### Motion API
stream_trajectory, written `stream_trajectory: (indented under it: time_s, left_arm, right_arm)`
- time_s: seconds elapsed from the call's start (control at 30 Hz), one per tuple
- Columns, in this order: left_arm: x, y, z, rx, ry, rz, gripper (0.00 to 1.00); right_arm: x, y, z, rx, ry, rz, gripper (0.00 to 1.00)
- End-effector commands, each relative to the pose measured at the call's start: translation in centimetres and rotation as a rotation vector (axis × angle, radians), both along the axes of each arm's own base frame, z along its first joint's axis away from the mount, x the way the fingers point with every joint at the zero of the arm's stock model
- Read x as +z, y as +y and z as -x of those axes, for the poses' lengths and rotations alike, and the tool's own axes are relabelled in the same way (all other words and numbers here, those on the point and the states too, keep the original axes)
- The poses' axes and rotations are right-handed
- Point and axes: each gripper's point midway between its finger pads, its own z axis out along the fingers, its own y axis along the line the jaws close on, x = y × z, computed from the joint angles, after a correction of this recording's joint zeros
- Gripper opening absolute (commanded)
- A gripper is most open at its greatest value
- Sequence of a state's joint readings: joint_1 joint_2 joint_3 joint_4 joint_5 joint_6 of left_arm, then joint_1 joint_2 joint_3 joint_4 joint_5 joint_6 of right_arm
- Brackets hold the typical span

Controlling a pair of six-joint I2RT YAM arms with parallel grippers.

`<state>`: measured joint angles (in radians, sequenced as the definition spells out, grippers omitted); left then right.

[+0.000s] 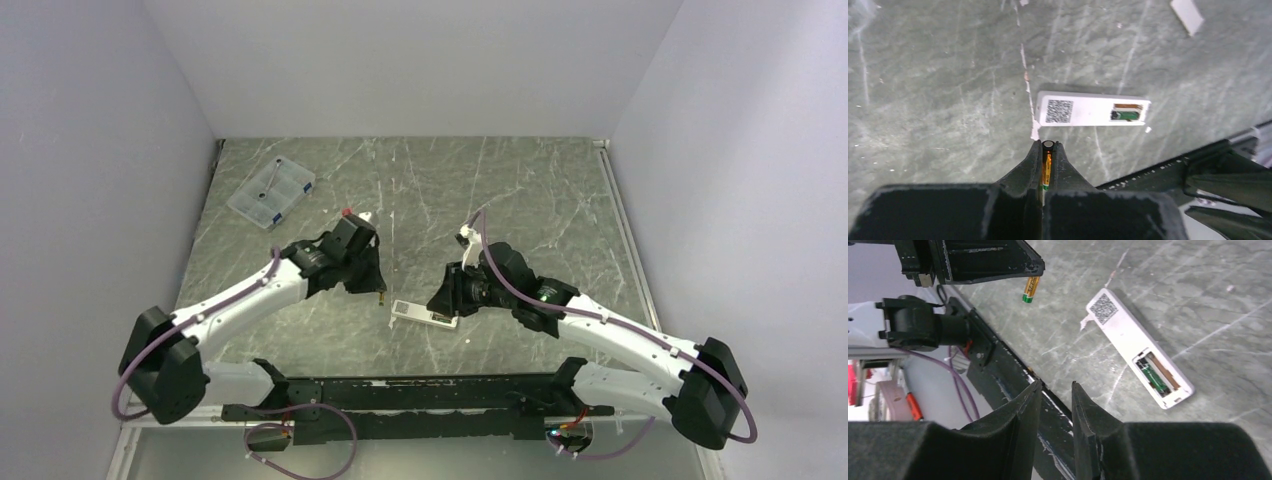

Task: Load the batteries into the remote control

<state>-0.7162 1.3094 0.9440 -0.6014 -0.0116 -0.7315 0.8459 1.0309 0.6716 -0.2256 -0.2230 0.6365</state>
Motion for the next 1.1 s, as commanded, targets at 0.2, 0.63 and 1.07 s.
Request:
stream_trajectory:
  time_s: [0.2,0.63,1.07]
  left_arm:
    - [5.0,-3.3,1.5,0.036,-0.003,0.377,0.0]
    - [7.9,-4.9,1.7,0.062,-0.033,0.631,0.0]
    - [9.5,-3.7,1.8,0.172,-0.076,0.767,0.0]
  right_arm:
    - [4.2,2.8,1.5,0.086,0.024,-0.256,0.33]
    - [5.2,3.9,1.9,0.101,0.069,-0.34,0.34]
    - [5.9,3.9,1.0,0.029,0.05,-0.351,0.37]
